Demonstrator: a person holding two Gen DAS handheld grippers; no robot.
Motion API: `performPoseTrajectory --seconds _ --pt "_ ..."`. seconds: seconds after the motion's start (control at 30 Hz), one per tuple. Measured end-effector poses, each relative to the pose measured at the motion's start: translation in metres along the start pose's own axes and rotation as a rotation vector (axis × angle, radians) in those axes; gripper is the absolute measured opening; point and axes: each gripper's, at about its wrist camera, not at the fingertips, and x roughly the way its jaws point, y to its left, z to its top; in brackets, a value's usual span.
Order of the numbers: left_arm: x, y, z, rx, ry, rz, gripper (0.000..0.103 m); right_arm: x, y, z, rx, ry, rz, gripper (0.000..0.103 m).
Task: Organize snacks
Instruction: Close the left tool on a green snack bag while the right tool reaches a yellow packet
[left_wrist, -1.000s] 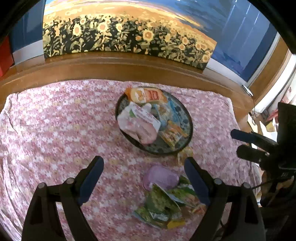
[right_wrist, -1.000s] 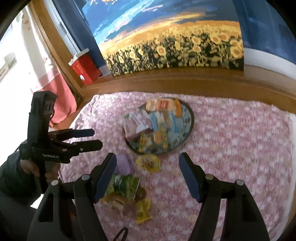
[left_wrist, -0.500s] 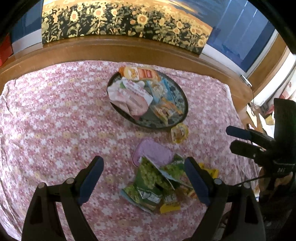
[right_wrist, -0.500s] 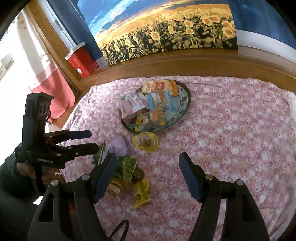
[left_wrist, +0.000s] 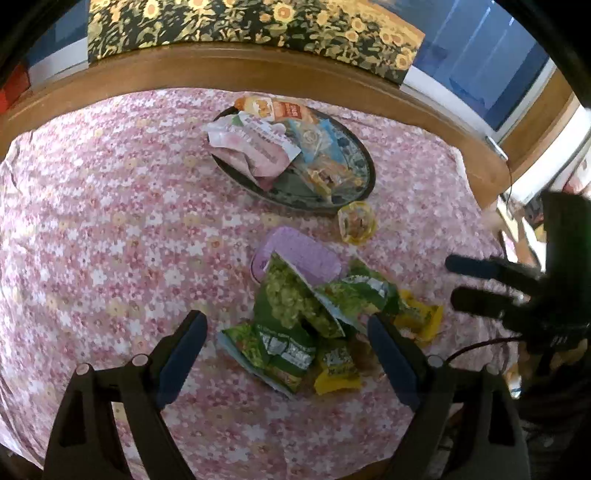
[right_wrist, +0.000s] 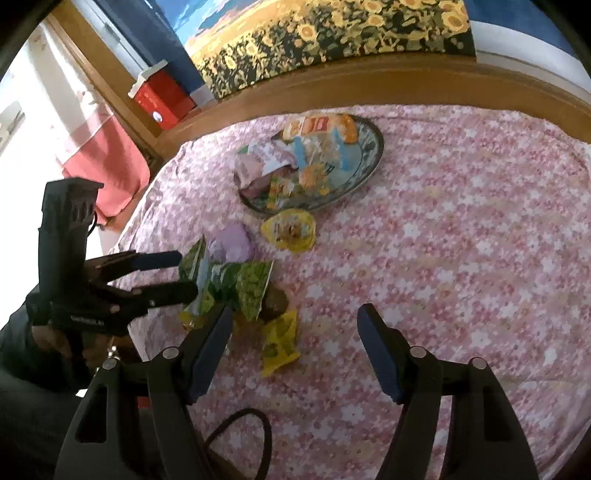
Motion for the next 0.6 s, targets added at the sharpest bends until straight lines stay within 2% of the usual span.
performPoseTrajectory --seconds 0.17,0.3,0.4,0.47,0.53,0.6 --pt "-0.014 0.011 0.004 -0.042 -0.045 -0.007 0.091 0.004 -0.001 -0.004 0.005 0.018 0.008 0.071" --pt "-0.011 0.021 0.004 -0.05 -0.029 0.006 0.079 0.013 0.0 -0.002 -0.024 0.027 -0.001 0.071" --pt "-0.005 0.019 0.001 -0.031 -0.006 -0.01 0.078 0.023 0.007 -0.004 -0.078 0.064 -0.053 0.071" --pt "0.001 0.014 -0.002 -0.009 0.016 -0.013 0.076 0.027 0.015 -0.008 -0.127 0.083 -0.091 0.067" --pt "0.006 0.009 -0.005 0.012 0.03 -0.015 0.074 0.027 0.019 -0.01 -0.148 0.09 -0.096 0.052" --pt "0.011 0.008 -0.008 0.019 0.037 -0.015 0.074 0.028 0.018 -0.013 -0.148 0.093 -0.099 0.047"
